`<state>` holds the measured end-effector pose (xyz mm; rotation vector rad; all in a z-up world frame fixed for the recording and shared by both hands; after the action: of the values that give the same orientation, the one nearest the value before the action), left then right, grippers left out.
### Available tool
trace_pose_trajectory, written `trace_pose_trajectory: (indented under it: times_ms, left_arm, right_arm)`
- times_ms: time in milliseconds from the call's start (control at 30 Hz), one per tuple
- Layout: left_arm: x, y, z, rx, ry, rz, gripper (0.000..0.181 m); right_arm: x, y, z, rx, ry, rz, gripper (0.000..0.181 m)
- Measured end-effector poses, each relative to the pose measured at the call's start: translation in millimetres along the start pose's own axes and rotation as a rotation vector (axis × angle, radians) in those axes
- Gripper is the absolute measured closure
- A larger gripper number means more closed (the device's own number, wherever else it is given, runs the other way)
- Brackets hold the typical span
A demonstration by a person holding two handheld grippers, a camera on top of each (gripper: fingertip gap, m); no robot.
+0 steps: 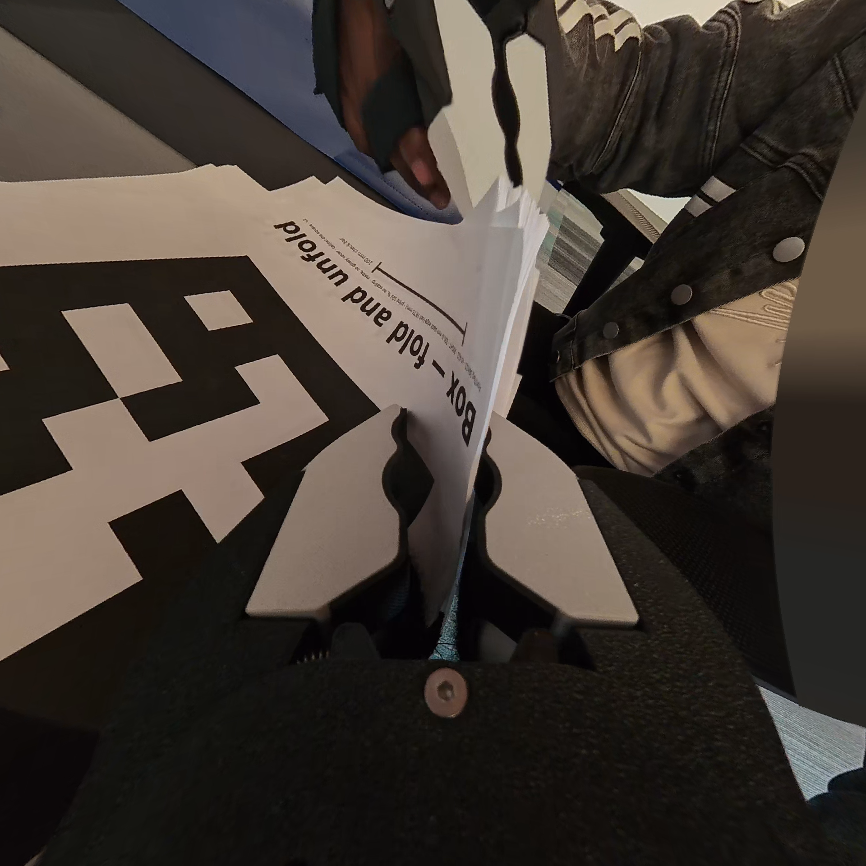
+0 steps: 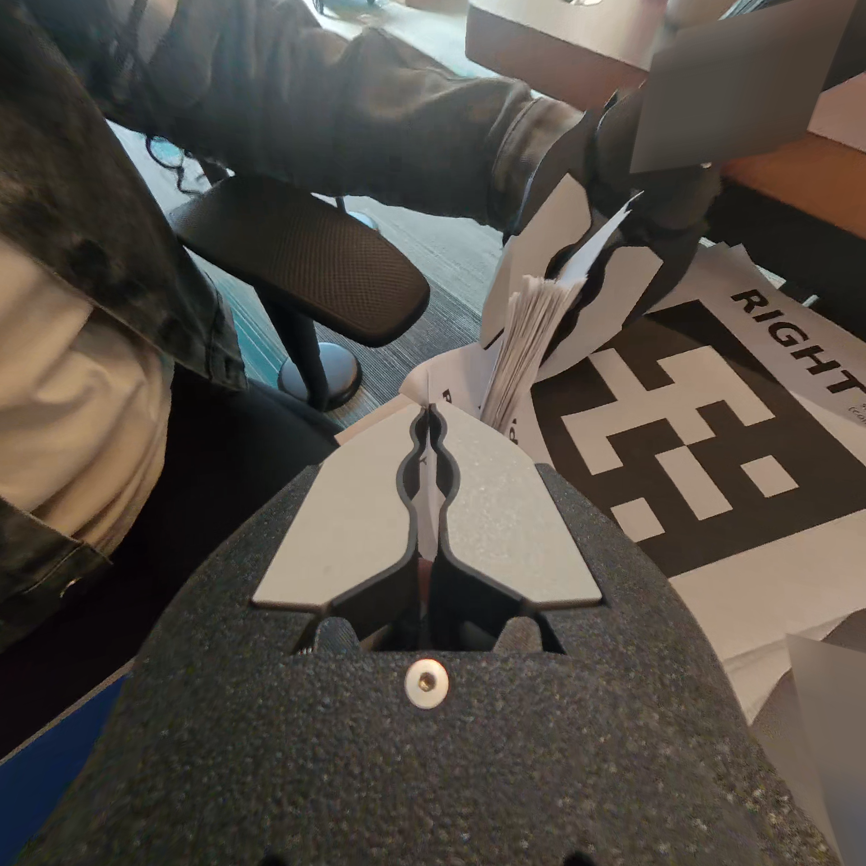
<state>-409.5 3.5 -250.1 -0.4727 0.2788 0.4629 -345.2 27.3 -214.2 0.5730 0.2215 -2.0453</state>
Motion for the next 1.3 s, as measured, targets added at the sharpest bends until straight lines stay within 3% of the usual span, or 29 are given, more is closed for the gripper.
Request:
trace_pose_trajectory:
  times_ms: [267,733,1133,1300]
  left_arm:
    - [0.1,-0.1,-0.1,-0.007,0.000,-0.005,0.154]
    - [0.7,-0.4,-0.8,-0.015,0.006,-0.012,0.154]
    - [0.8,-0.8,-1.0,-0.015,0.004,-0.014,0.153]
    - [1.5,-2.7,-2.0,0.015,0.009,-0.006,0.147]
  right_arm:
    - [3.5,7.9,-9.1,0.209,0.016,0.181,0.179]
    - [6.3,18.0,-13.0,0.292,0.025,0.294,0.171]
    - [0.9,5.3,-7.3,0.207,0.015,0.156,0.181]
    - [-8.4,-13.9,7.3,0.079,-0.038,-0.018,0.181]
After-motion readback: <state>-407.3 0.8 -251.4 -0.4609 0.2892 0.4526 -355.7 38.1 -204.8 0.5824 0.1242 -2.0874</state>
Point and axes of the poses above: each gripper's, where its closed fingertips meet, x out along the fingers, z out of its top, y = z × x across the jaws, the point moved 1 cm from there along -x, back along the fingers, and after that the axes turned 4 degrees about x, right-handed, at the moved point
